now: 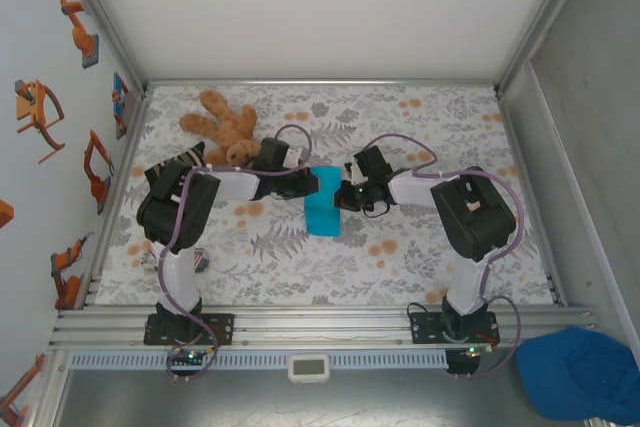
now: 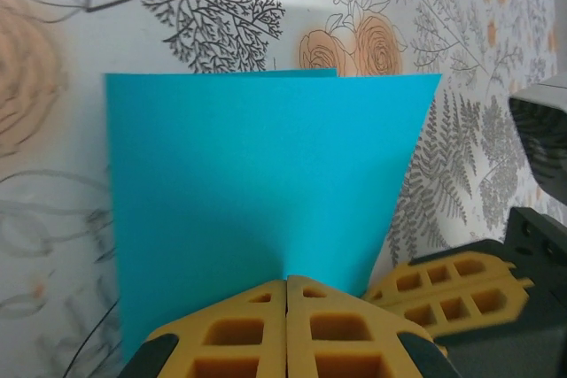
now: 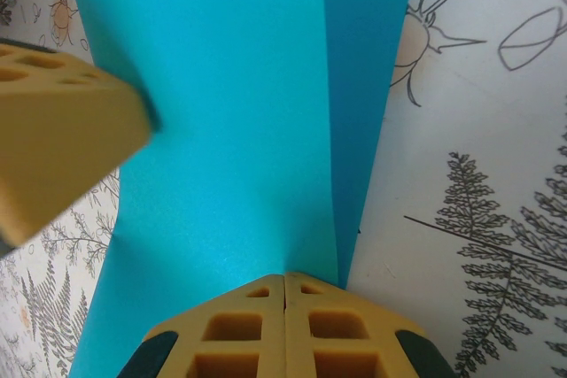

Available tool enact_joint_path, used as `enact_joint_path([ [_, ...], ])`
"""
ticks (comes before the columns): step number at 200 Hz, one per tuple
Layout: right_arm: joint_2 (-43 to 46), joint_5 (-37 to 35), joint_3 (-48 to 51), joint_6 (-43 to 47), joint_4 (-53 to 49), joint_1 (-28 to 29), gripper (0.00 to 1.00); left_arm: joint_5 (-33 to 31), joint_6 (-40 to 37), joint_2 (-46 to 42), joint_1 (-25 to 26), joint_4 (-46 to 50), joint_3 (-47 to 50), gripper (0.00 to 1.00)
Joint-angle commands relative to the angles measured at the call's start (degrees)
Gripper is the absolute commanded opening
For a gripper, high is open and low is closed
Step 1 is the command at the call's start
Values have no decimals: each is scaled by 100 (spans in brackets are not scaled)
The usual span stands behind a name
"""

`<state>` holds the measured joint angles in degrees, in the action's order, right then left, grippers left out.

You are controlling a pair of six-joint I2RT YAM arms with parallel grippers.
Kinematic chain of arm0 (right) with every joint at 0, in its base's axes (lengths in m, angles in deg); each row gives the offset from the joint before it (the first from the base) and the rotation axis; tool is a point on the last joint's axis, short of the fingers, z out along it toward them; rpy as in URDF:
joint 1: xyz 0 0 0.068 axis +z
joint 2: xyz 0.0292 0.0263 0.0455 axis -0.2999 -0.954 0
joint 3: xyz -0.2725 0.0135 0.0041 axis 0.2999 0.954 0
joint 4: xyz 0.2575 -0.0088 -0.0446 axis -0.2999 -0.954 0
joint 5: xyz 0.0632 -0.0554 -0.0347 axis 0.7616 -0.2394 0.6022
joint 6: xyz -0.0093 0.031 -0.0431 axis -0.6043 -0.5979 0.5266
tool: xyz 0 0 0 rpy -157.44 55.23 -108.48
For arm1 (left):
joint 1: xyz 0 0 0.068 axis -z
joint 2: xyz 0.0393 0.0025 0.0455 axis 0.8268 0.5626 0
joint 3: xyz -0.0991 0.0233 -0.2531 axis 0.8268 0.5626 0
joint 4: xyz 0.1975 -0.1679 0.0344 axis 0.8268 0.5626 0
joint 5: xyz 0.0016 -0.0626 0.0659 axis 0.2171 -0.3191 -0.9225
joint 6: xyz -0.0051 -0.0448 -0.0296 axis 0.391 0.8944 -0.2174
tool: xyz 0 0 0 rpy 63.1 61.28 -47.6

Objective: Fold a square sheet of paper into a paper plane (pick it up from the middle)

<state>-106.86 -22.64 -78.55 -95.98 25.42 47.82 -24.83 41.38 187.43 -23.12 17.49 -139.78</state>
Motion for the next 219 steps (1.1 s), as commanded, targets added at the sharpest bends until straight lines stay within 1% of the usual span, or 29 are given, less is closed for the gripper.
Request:
enact_joint_path([
  [1, -572, -1044, 471, 48, -1571, -110, 0, -92, 130, 264, -64, 66, -179, 6],
  [28, -555, -1053, 488, 65, -1566, -110, 0, -466, 127, 373, -237, 233, -235, 5],
  [57, -563, -1070, 504, 75, -1569, -115, 0, -906, 64, 392, -541, 447, -284, 5],
  [76, -561, -1079, 512, 70, -1571, -123, 0, -1231, -40, 367, -669, 814, -503, 5],
  [89, -555, -1079, 517, 67, -1573, -119, 0, -1307, -176, 346, -689, 1098, -727, 5],
  [112, -529, -1079, 503, 72, -1573, -115, 0, -1118, -332, 114, -648, 1339, -964, 5],
  [133, -532, -1071, 496, 67, -1573, -119, 0, -903, -314, -301, -500, 1198, -869, 5],
  [151, -554, -1070, 481, 67, -1572, -119, 0, -743, -114, -458, -385, 992, -702, 6],
  [167, -567, -1053, 482, 72, -1576, -119, 0, -547, 33, -344, -301, 860, -644, 5],
  [195, -598, -1053, 478, 82, -1579, -119, 0, -380, 7, 68, -186, 979, -934, 5],
  [219, -598, -1062, 474, 78, -1586, -119, 0, -450, -22, 391, -183, 1150, -1221, 5],
])
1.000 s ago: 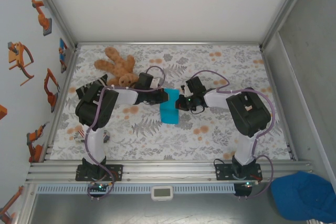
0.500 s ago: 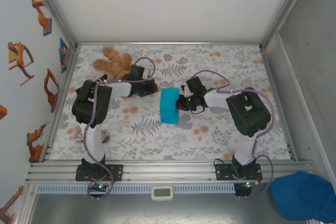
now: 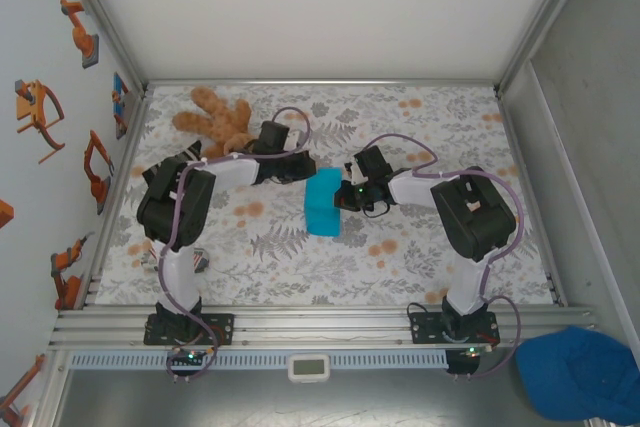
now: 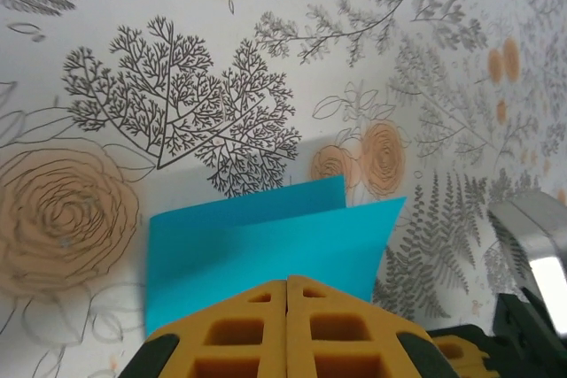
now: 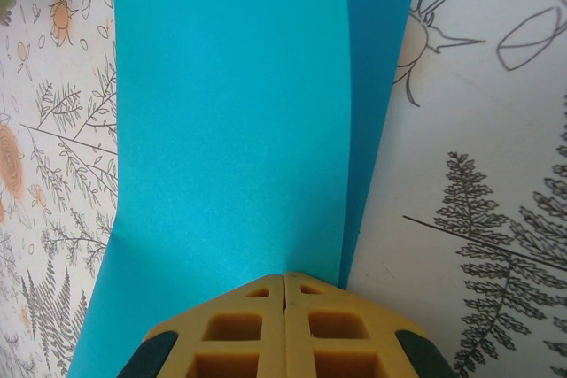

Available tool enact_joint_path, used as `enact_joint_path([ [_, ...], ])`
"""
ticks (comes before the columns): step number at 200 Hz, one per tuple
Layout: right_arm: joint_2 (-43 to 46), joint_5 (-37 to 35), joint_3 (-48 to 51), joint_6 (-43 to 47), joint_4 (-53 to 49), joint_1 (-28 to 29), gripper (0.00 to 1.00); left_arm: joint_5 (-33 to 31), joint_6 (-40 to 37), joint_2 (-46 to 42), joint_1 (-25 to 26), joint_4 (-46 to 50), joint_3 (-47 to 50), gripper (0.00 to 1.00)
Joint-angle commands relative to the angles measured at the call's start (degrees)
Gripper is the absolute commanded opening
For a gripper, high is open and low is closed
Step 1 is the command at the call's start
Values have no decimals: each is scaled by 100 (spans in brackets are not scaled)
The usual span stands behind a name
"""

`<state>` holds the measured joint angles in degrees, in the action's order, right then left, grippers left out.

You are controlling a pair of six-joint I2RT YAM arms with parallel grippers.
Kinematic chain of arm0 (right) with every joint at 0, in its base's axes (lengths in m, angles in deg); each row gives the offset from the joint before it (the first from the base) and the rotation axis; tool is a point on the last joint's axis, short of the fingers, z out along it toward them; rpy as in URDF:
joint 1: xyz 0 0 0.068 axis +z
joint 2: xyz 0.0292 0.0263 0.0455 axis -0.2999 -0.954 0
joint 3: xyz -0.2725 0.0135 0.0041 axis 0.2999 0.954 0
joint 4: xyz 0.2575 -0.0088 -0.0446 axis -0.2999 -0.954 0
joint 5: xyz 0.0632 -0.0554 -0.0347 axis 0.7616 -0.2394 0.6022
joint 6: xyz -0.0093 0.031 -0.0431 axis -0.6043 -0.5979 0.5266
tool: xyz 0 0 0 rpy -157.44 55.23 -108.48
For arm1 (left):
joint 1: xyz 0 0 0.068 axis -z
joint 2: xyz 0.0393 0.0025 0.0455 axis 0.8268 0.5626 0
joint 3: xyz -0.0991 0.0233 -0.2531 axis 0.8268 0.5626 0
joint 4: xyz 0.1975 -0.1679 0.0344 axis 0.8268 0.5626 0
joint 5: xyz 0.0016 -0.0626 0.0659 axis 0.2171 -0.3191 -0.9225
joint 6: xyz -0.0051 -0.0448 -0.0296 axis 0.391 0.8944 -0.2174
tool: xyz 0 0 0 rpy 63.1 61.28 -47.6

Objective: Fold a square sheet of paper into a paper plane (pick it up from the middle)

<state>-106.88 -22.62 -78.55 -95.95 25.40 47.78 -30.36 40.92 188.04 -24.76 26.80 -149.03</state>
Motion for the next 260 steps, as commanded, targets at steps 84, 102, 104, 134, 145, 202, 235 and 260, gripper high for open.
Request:
enact_joint_path([
  [84, -579, -1097, 468, 85, -1585, -122, 0, -1097, -236, 1122, -325, 1404, -1143, 4],
  [102, -571, -1099, 468, 85, -1596, -123, 0, -1272, -437, 1072, -380, 1684, -1340, 4],
  [104, -570, -1099, 464, 89, -1593, -123, 0, -1278, -452, 1044, -383, 1694, -1355, 4],
  [134, -570, -1095, 451, 77, -1597, -123, 0, -1053, -548, 352, -397, 1746, -1310, 4],
  [145, -578, -1090, 442, 76, -1592, -123, 0, -839, -485, 0, -373, 1685, -1166, 5],
  [202, -630, -1046, 416, 109, -1600, -123, 0, 67, 530, -1244, 150, 971, 472, 5],
  [235, -684, -1047, 399, 171, -1642, -123, 0, 166, 727, -1128, 437, 867, 758, 3],
  [260, -686, -1062, 354, 212, -1718, -123, 0, 346, 709, -883, 479, 828, 690, 0],
])
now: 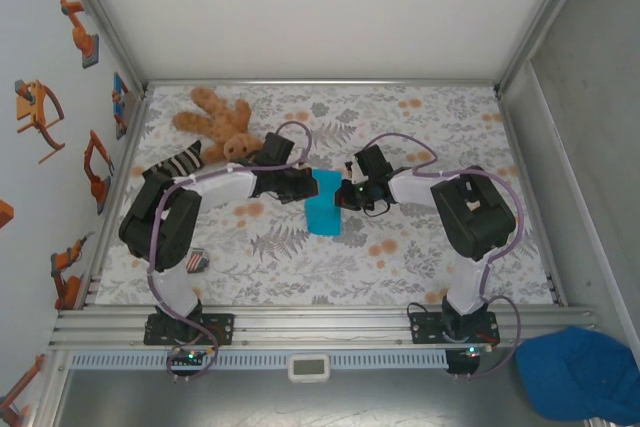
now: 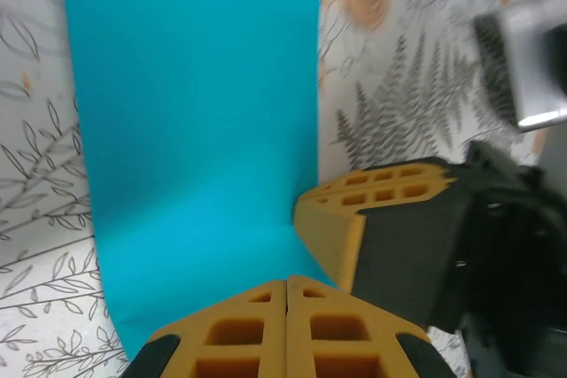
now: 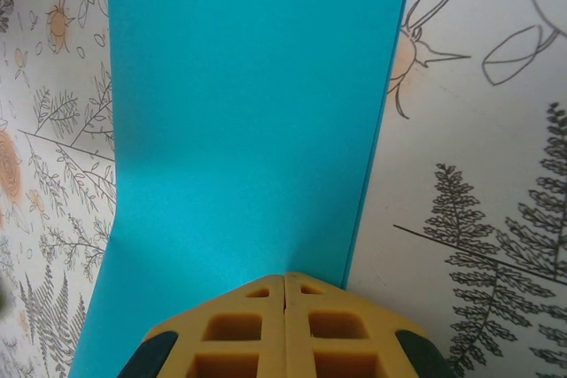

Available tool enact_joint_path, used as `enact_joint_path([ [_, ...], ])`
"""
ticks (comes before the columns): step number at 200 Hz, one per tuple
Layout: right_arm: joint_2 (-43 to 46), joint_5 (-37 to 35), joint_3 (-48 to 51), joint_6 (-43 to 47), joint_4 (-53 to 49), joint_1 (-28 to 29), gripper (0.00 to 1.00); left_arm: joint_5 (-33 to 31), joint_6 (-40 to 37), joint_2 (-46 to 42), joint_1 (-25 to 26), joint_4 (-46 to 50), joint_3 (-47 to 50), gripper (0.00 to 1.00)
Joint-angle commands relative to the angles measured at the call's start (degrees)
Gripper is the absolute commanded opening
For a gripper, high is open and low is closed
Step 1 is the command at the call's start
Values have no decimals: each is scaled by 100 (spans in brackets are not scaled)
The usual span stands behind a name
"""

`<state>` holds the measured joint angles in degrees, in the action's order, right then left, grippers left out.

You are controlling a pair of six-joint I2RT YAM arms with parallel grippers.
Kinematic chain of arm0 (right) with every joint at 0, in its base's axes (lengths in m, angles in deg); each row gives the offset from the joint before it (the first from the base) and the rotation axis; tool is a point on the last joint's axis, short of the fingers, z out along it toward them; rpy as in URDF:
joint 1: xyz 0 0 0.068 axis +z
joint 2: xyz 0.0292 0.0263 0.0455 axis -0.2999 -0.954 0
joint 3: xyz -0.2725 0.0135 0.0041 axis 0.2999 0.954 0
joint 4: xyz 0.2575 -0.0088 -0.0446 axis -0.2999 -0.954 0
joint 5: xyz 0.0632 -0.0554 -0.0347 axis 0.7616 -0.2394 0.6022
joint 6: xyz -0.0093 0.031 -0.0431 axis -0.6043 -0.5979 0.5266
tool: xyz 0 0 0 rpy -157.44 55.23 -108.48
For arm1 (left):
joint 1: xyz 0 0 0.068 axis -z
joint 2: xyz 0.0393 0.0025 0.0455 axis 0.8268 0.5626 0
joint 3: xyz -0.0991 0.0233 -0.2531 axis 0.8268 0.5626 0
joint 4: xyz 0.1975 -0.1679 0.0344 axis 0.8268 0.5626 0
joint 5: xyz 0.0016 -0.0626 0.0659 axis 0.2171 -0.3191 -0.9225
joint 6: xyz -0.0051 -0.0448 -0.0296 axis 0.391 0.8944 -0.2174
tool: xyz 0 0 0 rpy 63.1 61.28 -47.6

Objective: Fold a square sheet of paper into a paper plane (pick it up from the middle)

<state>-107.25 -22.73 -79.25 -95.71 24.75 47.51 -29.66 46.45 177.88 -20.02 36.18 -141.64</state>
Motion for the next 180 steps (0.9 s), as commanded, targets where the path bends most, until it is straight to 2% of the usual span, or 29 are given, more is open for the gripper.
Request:
enact_joint_path([
  [1, -648, -1052, 424, 188, -1654, -97, 0, 276, 156, 143, 8, -107, -51, 0],
  [49, -647, -1071, 384, 171, -1662, -106, 0, 399, 48, 450, 4, -35, 186, 0],
  [101, -697, -1079, 354, 172, -1690, -99, 0, 181, -348, 573, -61, 60, 560, 0],
  [149, -699, -1139, 354, 196, -1716, -106, 0, -154, -1007, -256, -538, 566, 1344, 0],
  [180, -667, -1184, 389, 162, -1680, -106, 0, -172, -718, -1114, -583, 518, 1281, 0],
])
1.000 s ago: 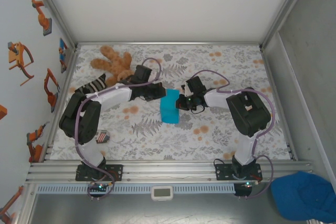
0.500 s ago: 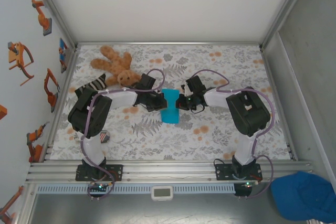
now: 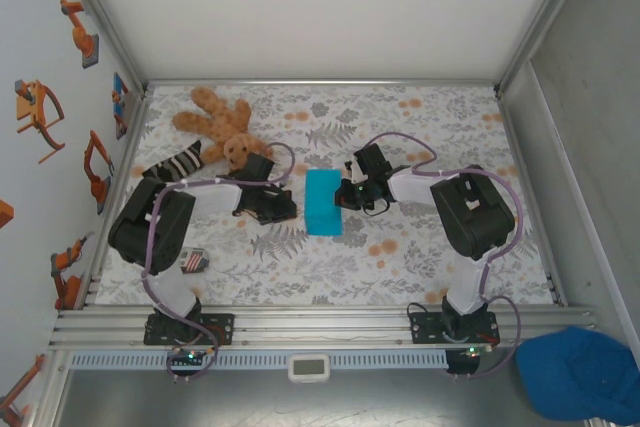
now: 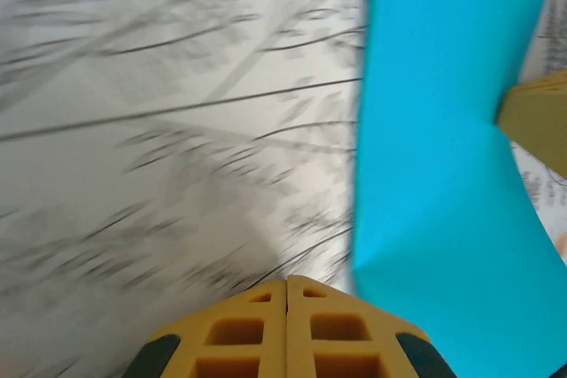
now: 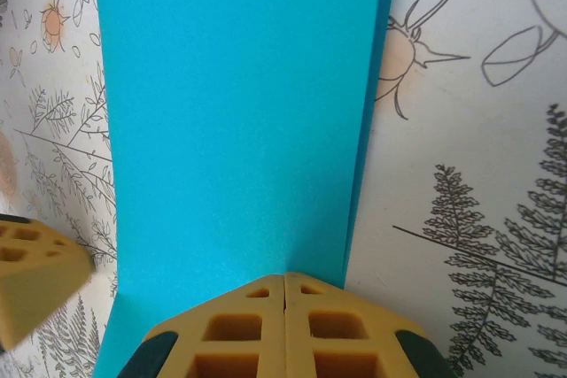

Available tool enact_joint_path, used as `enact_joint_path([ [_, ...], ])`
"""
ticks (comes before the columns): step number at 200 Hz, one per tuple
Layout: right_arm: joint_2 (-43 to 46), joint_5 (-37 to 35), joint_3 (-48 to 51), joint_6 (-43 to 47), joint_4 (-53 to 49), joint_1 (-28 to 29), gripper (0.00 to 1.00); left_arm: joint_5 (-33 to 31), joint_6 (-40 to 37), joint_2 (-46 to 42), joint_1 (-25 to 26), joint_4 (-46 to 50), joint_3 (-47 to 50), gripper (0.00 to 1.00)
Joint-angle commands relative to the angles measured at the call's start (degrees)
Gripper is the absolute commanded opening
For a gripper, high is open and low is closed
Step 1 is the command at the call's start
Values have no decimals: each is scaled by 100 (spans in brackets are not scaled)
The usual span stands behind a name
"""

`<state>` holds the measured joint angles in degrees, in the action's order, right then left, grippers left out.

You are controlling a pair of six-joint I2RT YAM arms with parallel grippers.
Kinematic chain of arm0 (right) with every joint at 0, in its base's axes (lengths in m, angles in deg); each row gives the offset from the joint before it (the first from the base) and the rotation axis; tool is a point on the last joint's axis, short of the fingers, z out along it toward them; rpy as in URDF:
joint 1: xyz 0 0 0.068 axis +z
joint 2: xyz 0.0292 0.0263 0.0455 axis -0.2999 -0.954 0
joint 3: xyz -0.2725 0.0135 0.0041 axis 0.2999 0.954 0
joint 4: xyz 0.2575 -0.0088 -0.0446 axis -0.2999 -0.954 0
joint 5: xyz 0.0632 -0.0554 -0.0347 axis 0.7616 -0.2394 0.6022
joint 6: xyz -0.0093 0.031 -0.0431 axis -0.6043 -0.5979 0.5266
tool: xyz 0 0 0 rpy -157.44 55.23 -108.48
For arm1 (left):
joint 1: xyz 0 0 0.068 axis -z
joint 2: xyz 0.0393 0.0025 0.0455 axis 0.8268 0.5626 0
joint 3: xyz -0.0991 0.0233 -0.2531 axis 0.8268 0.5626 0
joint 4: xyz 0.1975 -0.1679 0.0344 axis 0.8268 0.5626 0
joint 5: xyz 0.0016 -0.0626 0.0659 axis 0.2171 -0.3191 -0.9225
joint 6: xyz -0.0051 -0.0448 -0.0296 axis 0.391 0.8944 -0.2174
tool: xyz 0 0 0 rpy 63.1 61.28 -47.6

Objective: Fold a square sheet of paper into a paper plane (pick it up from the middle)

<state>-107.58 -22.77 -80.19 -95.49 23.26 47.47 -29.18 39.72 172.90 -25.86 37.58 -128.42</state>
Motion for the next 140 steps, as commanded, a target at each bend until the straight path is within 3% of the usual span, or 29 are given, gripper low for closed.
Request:
enact_joint_path([
  [1, -633, -1180, 483, 140, -1532, -102, 0, -220, -34, -642, 3, 361, -41, 0],
  [32, -641, -1163, 466, 133, -1523, -101, 0, -28, 566, -809, 276, -247, -214, 0],
  [82, -682, -1128, 475, 137, -1491, -102, 0, 568, 1260, 352, 602, -570, -666, 0],
  [140, -755, -1101, 422, 173, -1498, -102, 0, 388, 976, 412, 601, -86, -293, 0],
])
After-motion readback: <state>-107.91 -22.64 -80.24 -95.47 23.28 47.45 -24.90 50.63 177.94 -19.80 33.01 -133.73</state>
